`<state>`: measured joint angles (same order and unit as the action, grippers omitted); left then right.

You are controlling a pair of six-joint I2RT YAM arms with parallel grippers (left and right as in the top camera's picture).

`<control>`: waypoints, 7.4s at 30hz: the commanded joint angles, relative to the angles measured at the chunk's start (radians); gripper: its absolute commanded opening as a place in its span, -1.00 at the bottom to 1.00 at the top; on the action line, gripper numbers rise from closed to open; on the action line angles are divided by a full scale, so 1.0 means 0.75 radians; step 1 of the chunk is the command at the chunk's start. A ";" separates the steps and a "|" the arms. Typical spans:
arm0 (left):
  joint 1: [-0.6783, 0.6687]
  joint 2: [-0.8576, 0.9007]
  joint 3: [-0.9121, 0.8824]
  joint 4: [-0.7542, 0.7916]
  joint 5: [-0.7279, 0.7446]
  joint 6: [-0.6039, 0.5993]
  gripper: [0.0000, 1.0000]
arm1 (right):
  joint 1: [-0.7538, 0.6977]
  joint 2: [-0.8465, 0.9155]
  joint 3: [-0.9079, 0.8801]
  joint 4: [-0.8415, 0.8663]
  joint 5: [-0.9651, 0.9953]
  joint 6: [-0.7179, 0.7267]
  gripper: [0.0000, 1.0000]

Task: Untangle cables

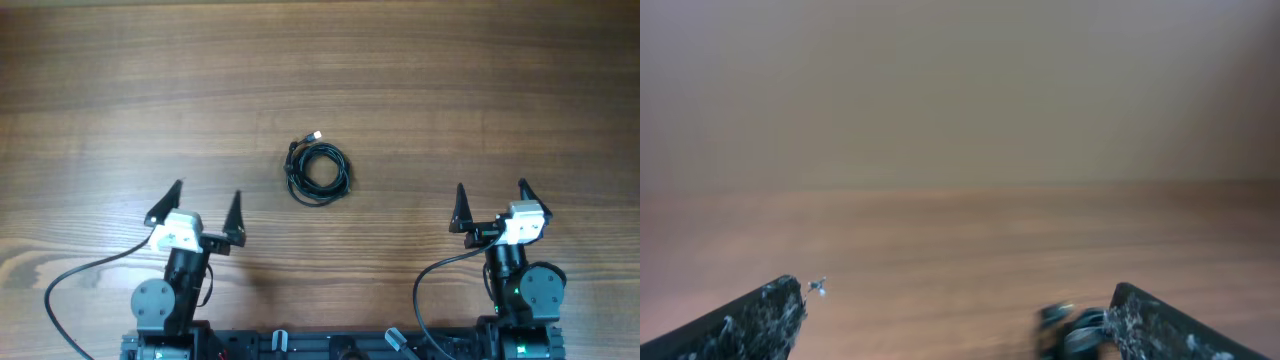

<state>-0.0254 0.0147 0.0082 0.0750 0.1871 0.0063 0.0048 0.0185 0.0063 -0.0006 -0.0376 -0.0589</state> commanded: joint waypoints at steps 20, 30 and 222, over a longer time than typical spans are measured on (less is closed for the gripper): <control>-0.005 1.538 1.725 -1.520 0.782 0.081 1.00 | -0.003 0.006 -0.002 0.003 -0.021 -0.023 0.99; -0.056 1.848 1.753 -1.586 0.371 -0.339 1.00 | -0.003 0.006 -0.002 0.003 -0.021 -0.023 0.99; -0.187 2.207 1.697 -1.347 -0.185 -0.769 -0.11 | 0.708 1.932 1.785 -0.917 -0.878 0.864 -0.91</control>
<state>-0.1795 1.6588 1.2861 -0.9386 0.1375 -0.5373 0.5392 1.5208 1.3247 -0.6975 -0.5743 0.6239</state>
